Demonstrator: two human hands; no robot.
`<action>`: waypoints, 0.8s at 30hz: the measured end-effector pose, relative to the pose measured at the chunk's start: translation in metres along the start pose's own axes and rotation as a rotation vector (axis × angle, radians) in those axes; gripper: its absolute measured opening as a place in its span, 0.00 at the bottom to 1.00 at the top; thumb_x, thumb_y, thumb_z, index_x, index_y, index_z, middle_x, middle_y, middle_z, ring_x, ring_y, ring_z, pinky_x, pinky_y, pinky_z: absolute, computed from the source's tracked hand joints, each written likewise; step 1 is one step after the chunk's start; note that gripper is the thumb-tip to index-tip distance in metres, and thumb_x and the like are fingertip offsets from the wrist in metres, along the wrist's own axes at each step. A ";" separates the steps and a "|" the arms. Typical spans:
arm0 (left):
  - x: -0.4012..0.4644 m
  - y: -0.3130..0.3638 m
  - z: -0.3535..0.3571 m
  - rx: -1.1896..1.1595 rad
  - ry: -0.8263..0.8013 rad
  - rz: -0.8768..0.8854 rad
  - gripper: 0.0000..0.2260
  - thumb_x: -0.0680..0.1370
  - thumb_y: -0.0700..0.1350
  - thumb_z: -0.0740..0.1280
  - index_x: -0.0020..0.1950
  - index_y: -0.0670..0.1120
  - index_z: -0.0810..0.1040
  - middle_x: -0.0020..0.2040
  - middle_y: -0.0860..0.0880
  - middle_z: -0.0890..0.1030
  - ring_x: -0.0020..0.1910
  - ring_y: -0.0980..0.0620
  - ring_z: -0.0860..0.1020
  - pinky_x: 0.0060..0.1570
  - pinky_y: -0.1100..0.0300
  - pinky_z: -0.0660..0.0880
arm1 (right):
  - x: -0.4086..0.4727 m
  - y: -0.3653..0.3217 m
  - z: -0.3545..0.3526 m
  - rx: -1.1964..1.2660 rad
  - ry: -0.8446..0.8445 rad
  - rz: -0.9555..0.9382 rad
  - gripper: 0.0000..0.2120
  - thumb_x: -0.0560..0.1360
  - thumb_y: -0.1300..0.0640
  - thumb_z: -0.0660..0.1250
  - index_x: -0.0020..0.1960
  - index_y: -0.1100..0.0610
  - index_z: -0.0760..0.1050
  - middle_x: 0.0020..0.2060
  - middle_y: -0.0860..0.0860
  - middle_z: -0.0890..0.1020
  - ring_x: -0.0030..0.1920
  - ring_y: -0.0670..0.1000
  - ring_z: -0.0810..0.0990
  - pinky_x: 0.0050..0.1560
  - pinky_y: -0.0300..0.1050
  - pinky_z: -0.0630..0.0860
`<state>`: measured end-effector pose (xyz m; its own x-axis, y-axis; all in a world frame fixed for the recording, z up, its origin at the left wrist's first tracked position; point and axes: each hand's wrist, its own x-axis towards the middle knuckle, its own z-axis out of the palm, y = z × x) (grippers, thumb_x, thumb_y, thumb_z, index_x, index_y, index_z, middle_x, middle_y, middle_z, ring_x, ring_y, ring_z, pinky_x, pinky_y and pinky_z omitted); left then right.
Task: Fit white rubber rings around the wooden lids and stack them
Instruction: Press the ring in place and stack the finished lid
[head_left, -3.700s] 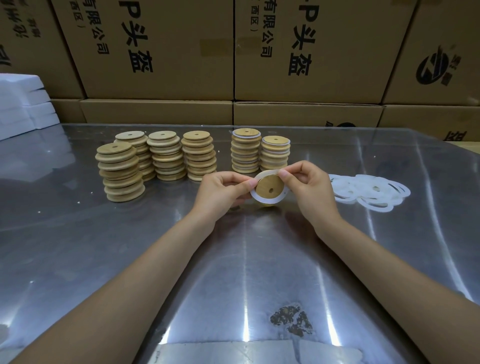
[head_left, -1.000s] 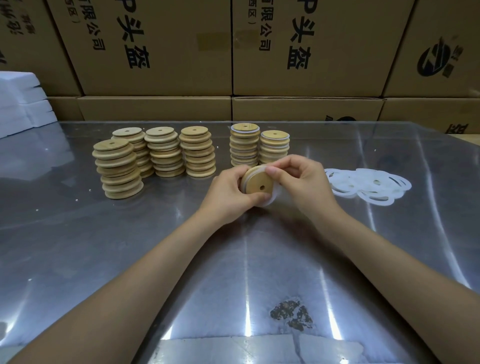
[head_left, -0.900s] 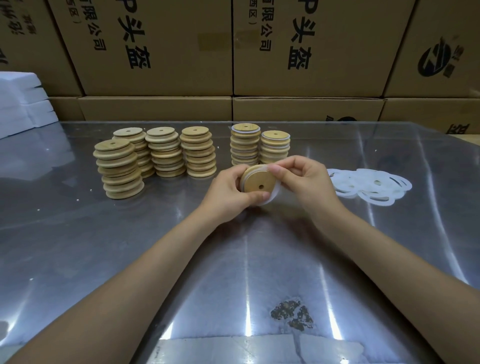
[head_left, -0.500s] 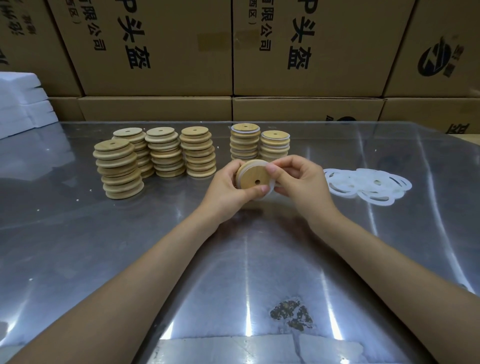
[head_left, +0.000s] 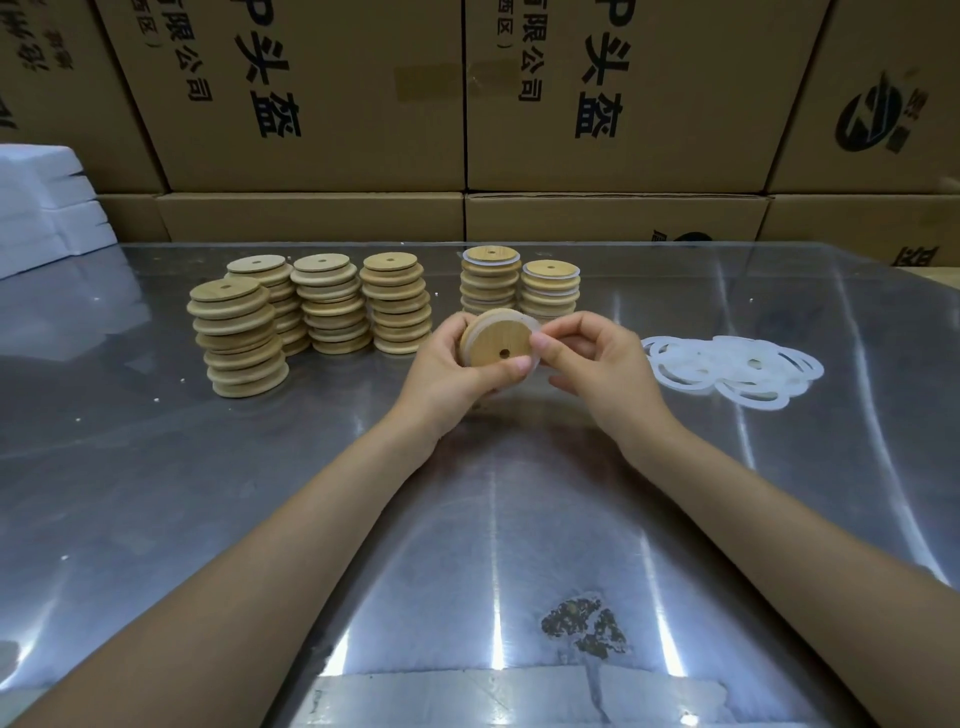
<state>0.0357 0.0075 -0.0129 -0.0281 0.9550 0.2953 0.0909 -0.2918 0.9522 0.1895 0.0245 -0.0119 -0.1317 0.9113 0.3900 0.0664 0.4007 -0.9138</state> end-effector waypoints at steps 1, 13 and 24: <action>0.001 0.000 0.000 0.143 0.009 0.073 0.12 0.69 0.41 0.76 0.48 0.46 0.76 0.38 0.53 0.78 0.36 0.62 0.75 0.34 0.68 0.73 | 0.000 0.001 0.000 -0.030 0.009 -0.035 0.06 0.74 0.60 0.70 0.40 0.52 0.77 0.36 0.47 0.83 0.40 0.43 0.81 0.42 0.39 0.77; 0.002 -0.005 0.003 0.135 -0.050 0.079 0.12 0.69 0.39 0.76 0.45 0.51 0.78 0.37 0.55 0.79 0.35 0.63 0.75 0.37 0.68 0.73 | 0.005 -0.001 -0.002 -0.084 0.019 -0.070 0.10 0.73 0.63 0.70 0.37 0.52 0.77 0.35 0.50 0.83 0.40 0.49 0.82 0.53 0.56 0.77; 0.001 -0.001 0.001 -0.079 -0.028 -0.019 0.10 0.71 0.36 0.73 0.48 0.46 0.77 0.37 0.52 0.78 0.36 0.57 0.76 0.33 0.66 0.74 | 0.005 0.002 -0.001 -0.150 0.011 -0.139 0.08 0.75 0.59 0.69 0.39 0.49 0.77 0.34 0.45 0.82 0.37 0.42 0.80 0.44 0.43 0.75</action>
<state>0.0368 0.0087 -0.0137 -0.0015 0.9611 0.2763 0.0116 -0.2762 0.9610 0.1903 0.0300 -0.0119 -0.1394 0.8467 0.5135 0.1947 0.5319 -0.8241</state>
